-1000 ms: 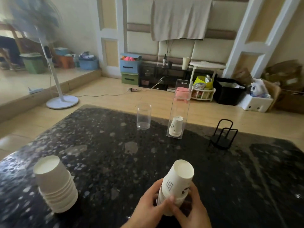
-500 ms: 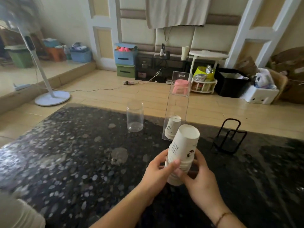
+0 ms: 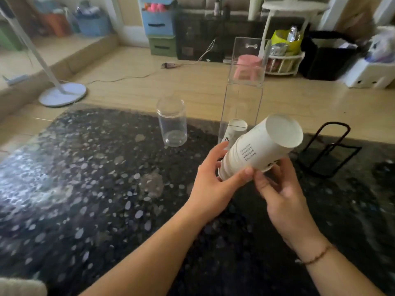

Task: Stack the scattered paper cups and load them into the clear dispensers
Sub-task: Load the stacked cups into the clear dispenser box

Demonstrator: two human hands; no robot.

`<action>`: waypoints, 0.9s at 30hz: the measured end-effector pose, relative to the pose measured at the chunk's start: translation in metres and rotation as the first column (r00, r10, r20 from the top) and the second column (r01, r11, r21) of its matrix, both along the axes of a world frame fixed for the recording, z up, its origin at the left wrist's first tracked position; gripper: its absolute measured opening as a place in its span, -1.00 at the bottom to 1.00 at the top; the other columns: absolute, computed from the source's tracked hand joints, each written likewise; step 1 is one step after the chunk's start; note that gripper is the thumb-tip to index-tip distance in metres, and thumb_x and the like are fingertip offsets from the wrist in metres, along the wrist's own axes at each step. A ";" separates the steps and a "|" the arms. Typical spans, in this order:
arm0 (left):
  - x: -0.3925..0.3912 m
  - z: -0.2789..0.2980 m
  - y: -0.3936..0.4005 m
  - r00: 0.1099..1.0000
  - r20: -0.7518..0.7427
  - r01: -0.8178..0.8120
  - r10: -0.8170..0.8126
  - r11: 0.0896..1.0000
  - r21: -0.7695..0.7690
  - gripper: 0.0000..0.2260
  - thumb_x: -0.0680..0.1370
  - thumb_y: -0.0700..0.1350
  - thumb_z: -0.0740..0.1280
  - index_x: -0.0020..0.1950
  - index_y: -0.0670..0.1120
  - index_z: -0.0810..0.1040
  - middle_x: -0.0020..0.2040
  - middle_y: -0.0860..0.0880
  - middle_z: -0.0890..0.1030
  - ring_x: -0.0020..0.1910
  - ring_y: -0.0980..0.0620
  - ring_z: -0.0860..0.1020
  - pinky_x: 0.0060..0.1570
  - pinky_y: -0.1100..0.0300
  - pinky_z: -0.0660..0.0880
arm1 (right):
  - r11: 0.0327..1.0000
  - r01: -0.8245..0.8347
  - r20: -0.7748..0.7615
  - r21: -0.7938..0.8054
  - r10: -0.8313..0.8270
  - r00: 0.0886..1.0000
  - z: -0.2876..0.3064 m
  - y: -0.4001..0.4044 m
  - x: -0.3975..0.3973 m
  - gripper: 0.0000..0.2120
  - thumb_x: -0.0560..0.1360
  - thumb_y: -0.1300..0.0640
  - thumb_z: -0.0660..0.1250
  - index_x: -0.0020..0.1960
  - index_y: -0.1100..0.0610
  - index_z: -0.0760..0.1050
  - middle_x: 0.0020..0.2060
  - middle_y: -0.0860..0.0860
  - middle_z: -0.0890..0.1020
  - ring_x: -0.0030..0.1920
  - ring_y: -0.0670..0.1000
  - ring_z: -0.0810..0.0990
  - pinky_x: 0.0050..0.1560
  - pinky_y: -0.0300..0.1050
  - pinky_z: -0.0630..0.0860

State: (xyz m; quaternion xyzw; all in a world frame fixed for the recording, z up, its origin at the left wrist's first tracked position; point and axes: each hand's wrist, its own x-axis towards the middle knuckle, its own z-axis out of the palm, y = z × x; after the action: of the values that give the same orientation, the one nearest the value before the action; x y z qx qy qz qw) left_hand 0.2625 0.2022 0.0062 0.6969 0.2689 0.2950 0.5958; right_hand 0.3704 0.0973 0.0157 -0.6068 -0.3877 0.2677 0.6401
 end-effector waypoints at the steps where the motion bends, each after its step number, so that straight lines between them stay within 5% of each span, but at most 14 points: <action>1: 0.003 0.009 0.004 1.000 -0.005 -0.001 0.001 1.000 0.000 -0.41 0.48 -0.04 0.48 0.47 0.01 0.37 0.19 0.18 0.57 0.07 0.46 0.51 -0.10 0.53 0.46 | 1.000 -0.006 -0.012 -0.004 0.006 1.000 0.008 0.003 0.004 -0.49 0.45 0.04 0.31 0.38 -0.11 0.32 0.17 -0.11 0.61 0.18 -0.15 0.59 0.06 -0.26 0.57; 6: 0.027 0.077 0.036 0.999 0.027 0.022 -0.020 0.997 -0.078 -0.59 0.49 -0.07 0.49 0.27 0.15 0.47 0.07 0.17 0.60 -0.02 0.43 0.57 -0.16 0.47 0.52 | 0.999 -0.008 0.011 -0.042 0.009 1.000 0.071 0.034 0.030 -0.50 0.54 0.02 0.31 0.42 -0.15 0.24 0.26 -0.08 0.55 0.24 -0.09 0.56 0.14 -0.04 0.56; 10: 0.059 0.117 0.084 0.999 0.027 0.047 -0.042 0.974 -0.221 -0.43 0.33 0.19 0.54 0.32 0.20 0.52 0.27 -0.03 0.62 0.28 -0.05 0.57 0.26 -0.11 0.52 | 0.993 0.043 0.017 -0.114 -0.042 0.999 0.111 0.077 0.063 -0.54 0.52 0.00 0.34 0.30 -0.35 0.26 0.23 -0.11 0.54 0.12 -0.05 0.64 0.14 0.16 0.57; 17: 0.088 0.104 0.125 0.975 -0.095 0.165 -0.200 0.942 -0.293 -0.42 0.51 0.01 0.38 0.50 -0.06 0.33 0.34 -0.12 0.57 0.30 -0.07 0.57 0.31 -0.06 0.49 | 0.963 0.059 -0.023 -0.262 -0.067 0.997 0.104 0.114 0.092 -0.56 0.53 0.04 0.34 0.14 -0.47 0.26 0.15 -0.15 0.56 0.11 -0.02 0.62 0.07 0.27 0.59; 21: 0.091 0.092 0.125 0.936 -0.303 0.166 -0.180 0.984 -0.071 -0.47 0.54 0.18 0.28 0.48 0.05 0.36 0.30 0.01 0.60 0.27 0.01 0.57 0.32 -0.10 0.47 | 0.938 0.113 0.019 -0.328 -0.113 0.993 0.085 0.115 0.091 -0.58 0.55 0.07 0.32 0.24 -0.29 0.21 0.10 -0.18 0.58 0.12 -0.12 0.59 0.15 0.07 0.57; 24: 0.091 0.085 0.126 0.908 -0.398 0.162 -0.127 0.985 0.055 -0.56 0.61 0.14 0.22 0.45 0.03 0.41 0.24 0.00 0.62 0.23 -0.01 0.58 0.27 -0.09 0.50 | 0.900 0.199 0.163 -0.389 -0.145 0.976 0.083 0.116 0.088 -0.55 0.53 0.01 0.34 0.36 -0.14 0.26 0.18 -0.15 0.52 0.10 -0.12 0.53 -0.11 -0.43 0.40; 27: 0.092 0.085 0.129 0.913 -0.407 0.099 -0.037 0.986 0.132 -0.67 0.64 0.06 0.26 0.38 0.01 0.50 0.13 0.02 0.67 0.11 0.04 0.62 0.15 0.05 0.55 | 0.865 0.290 0.308 -0.409 -0.168 0.937 0.083 0.121 0.091 -0.50 0.51 -0.05 0.36 0.41 -0.02 0.33 0.25 -0.10 0.45 0.07 -0.17 0.43 -0.21 -0.58 0.27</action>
State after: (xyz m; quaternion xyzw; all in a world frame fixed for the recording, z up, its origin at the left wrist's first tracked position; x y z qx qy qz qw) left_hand 0.3545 0.3313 0.0914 0.7944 0.3387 0.1433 0.4835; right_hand 0.4616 0.2182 0.0983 -0.8098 -0.3212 0.1888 0.4533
